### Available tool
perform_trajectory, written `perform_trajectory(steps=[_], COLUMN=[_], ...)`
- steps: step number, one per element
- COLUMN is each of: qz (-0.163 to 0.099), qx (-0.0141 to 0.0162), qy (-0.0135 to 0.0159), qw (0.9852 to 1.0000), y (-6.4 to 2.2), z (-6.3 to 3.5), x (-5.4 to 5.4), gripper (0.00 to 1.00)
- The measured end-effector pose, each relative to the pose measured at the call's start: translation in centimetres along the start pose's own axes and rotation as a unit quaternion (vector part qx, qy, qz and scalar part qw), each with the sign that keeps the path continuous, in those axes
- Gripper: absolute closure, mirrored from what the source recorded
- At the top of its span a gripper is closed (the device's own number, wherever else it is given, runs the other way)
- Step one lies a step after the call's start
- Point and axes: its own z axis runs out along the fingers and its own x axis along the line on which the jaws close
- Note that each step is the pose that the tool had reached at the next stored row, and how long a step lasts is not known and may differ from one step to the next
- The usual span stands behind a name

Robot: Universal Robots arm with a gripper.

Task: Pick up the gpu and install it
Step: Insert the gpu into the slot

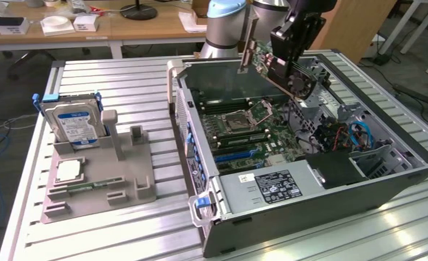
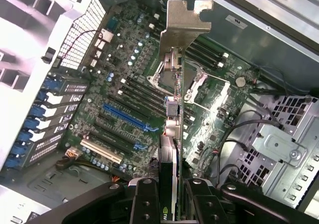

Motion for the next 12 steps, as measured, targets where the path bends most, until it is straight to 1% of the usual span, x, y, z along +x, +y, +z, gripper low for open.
perform_trajectory(steps=[12], qz=[-0.033], qx=[-0.0005], qy=[-0.0002], qw=[0.9995], y=[-0.07], z=[0.00], x=[0.05], gripper=[0.73])
